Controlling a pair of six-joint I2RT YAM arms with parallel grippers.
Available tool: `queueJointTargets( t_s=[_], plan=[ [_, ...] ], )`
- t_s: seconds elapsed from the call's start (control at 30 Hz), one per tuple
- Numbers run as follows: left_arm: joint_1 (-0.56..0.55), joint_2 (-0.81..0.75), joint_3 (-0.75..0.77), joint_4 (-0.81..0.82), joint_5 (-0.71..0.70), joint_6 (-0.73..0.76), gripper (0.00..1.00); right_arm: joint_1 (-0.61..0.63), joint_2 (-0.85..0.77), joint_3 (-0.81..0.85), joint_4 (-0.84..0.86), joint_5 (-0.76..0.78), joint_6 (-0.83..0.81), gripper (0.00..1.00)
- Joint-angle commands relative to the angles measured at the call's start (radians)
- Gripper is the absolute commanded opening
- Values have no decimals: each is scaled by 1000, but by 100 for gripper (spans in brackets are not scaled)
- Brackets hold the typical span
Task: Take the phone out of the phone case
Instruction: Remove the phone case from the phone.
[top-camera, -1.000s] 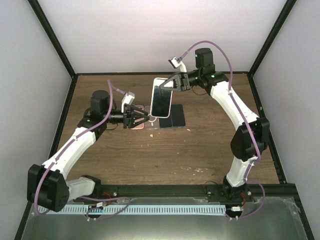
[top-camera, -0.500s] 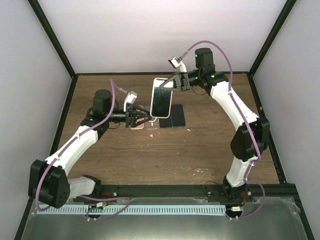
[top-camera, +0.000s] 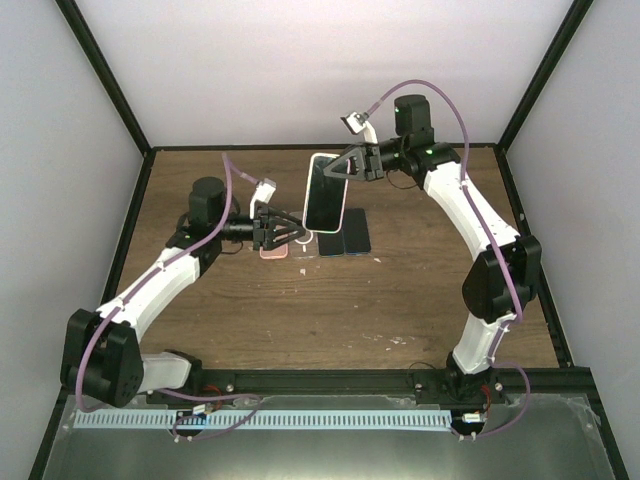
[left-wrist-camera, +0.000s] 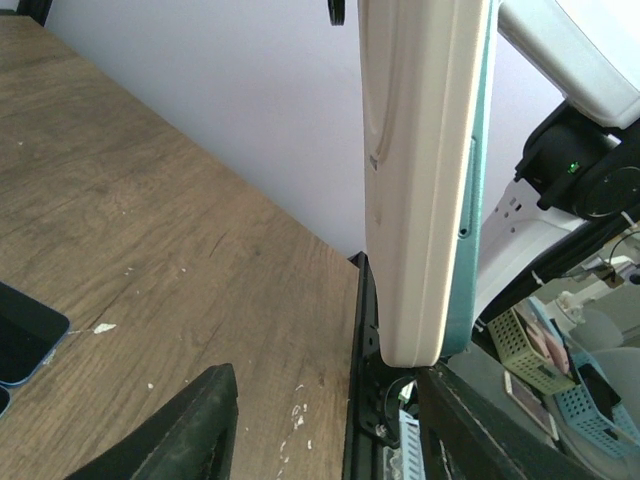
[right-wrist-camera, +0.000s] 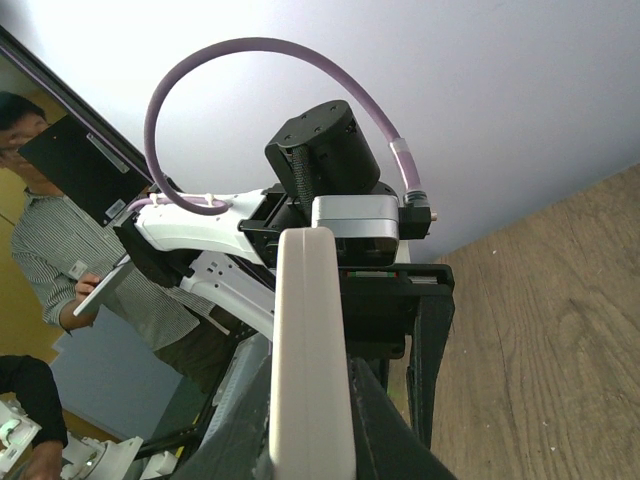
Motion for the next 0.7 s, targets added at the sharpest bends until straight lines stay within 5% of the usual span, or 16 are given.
queueJointTargets(
  t_s=[0.0, 0.67],
  plan=[
    [3, 19, 10, 149, -24, -96, 53, 21, -56, 17, -32, -119, -10, 1],
    [9, 95, 67, 91, -229, -56, 50, 55, -57, 0, -34, -205, 34, 1]
  ],
)
